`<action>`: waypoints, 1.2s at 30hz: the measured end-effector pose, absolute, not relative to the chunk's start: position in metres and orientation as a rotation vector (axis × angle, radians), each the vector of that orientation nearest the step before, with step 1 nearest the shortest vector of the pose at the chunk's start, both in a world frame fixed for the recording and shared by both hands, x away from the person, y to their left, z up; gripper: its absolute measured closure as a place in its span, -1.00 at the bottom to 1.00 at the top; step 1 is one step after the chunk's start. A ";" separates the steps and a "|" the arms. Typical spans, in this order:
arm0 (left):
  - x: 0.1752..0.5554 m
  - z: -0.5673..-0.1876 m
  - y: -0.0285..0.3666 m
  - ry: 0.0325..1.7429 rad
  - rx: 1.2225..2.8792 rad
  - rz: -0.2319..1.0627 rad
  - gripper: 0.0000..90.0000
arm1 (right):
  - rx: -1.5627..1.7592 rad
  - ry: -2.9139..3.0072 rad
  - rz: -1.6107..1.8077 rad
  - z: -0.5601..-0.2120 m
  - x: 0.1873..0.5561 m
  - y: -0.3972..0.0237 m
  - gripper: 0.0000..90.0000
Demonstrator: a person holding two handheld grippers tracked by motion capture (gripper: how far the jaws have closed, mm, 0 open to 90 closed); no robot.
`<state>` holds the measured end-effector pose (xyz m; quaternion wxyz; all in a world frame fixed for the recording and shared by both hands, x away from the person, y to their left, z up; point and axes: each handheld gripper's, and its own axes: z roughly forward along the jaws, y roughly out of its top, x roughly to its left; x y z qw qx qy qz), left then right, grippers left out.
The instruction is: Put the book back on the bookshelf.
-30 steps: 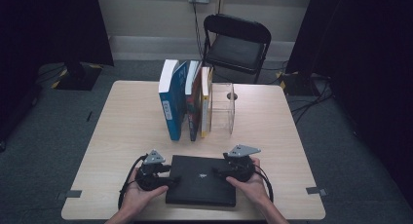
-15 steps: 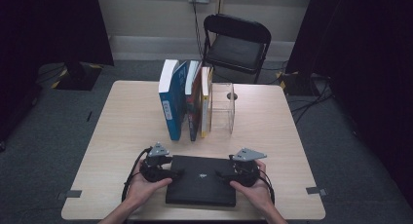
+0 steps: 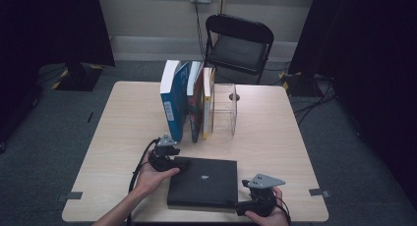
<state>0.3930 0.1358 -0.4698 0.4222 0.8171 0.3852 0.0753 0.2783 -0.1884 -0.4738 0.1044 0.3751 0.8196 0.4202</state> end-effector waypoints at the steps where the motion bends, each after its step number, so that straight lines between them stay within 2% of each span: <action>1: 0.394 -0.470 0.135 0.958 2.042 0.193 -0.20 | 1.101 2.426 1.256 -0.475 0.274 -0.188 -0.65; 5: 0.395 -0.472 0.132 0.947 2.029 0.166 -0.19 | 1.047 2.478 1.186 -0.481 0.269 -0.180 -0.62; 6: 0.394 -0.472 0.132 0.911 2.022 0.133 -0.06 | 1.028 2.481 1.184 -0.482 0.269 -0.178 -0.63; 7: 0.393 -0.472 0.130 0.893 2.029 0.154 0.06 | 1.022 2.490 1.184 -0.482 0.271 -0.177 -0.65; 8: 0.391 -0.471 0.129 0.881 2.044 0.170 0.08 | 1.012 2.498 1.191 -0.481 0.272 -0.177 -0.62; 9: 0.390 -0.470 0.129 0.874 2.054 0.179 0.08 | 1.010 2.515 1.201 -0.481 0.274 -0.178 -0.56; 18: 0.380 -0.466 0.131 0.858 2.089 0.247 0.00 | 0.972 2.533 1.210 -0.481 0.278 -0.179 -0.53; 23: 0.371 -0.465 0.140 0.849 2.112 0.216 -0.05 | 0.989 2.486 1.196 -0.479 0.280 -0.188 -0.29; 36: 0.334 -0.462 0.156 0.901 2.128 0.125 -0.04 | 1.120 2.356 1.143 -0.476 0.313 -0.200 -0.22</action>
